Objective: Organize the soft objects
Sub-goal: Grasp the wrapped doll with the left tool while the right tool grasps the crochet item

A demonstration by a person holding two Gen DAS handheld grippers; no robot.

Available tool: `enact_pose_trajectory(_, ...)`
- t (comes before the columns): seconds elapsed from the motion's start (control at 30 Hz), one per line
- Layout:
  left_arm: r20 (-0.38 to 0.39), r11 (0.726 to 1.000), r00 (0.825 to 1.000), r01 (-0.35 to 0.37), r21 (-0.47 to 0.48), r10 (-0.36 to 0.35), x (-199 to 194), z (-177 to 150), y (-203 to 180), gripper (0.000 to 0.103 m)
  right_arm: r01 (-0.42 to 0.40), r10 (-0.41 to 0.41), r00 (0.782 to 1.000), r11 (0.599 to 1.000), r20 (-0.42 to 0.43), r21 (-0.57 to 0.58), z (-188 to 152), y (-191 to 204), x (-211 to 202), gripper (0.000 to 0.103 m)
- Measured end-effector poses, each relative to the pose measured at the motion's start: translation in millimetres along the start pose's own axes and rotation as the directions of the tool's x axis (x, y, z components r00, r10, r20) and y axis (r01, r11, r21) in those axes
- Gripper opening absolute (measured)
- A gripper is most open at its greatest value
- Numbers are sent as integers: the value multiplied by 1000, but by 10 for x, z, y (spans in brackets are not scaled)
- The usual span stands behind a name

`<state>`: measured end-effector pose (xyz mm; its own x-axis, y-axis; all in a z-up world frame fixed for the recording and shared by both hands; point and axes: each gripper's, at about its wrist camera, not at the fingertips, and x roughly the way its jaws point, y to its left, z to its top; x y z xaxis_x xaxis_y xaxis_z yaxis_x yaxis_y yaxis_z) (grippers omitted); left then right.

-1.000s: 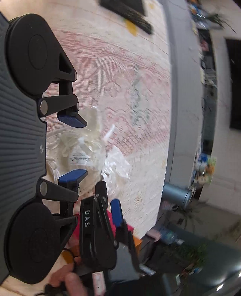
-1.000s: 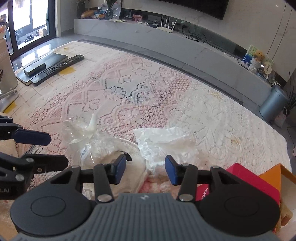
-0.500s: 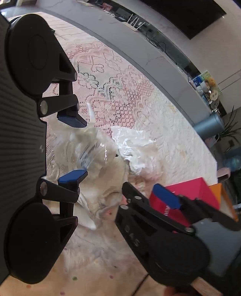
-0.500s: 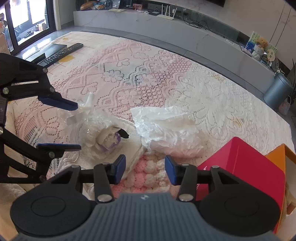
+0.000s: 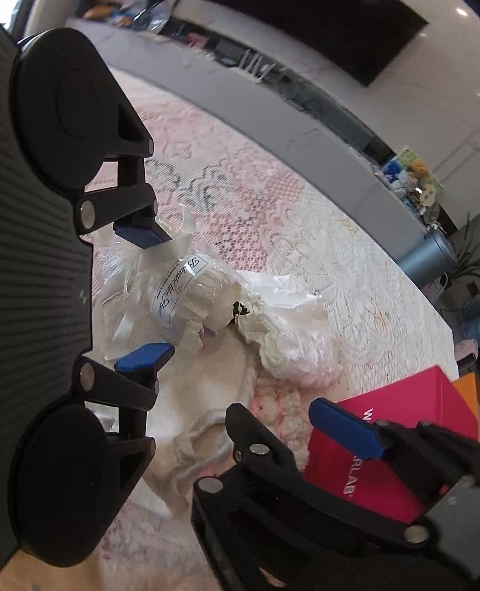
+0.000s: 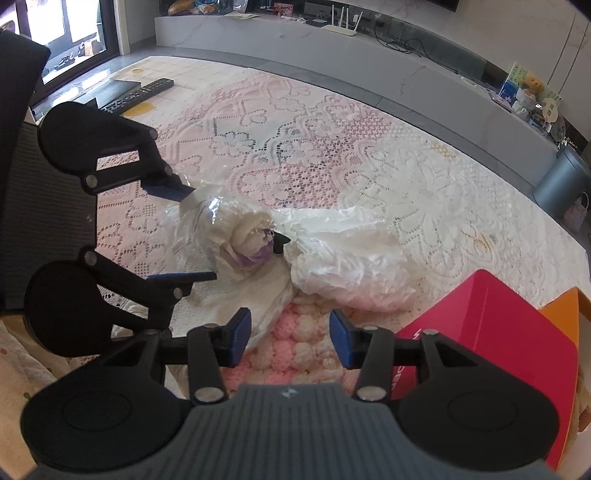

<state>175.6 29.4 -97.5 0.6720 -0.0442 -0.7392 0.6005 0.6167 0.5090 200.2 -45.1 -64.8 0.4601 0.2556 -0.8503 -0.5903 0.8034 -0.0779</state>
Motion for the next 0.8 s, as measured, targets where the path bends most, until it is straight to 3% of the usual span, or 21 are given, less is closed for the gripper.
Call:
enact_pose_trajectory(0.2,35,997,999,-28,66,26,98,43,-54,70,0,0,1000,1000,-4,-10,-3,14,-2,47)
enact_pose_trajectory(0.3,30,999,999,-35,7,34,167,46,1,54,-7,7,1000,1000,-5,0,5,2,-9,47)
enact_pose_trajectory(0.43,41,989,998,-36,-141,42,94,15,148,44,-10,9,1000,1000,-10,-16,1,9,-24,47)
enact_pose_trajectory(0.57,40,954,997,-51,-296,65,-155,-23,289,42,-20,19,1000,998,-15,-59,13,2,-57,47)
enact_pose_trajectory(0.67,49,905,999,1,-425,22,-377,-88,392,42,-41,38,999,993,-33,-107,25,-24,-86,47)
enact_pose_trajectory(0.8,45,861,999,4,-508,23,-589,-155,375,42,-54,39,996,977,-75,-207,18,-4,-78,47)
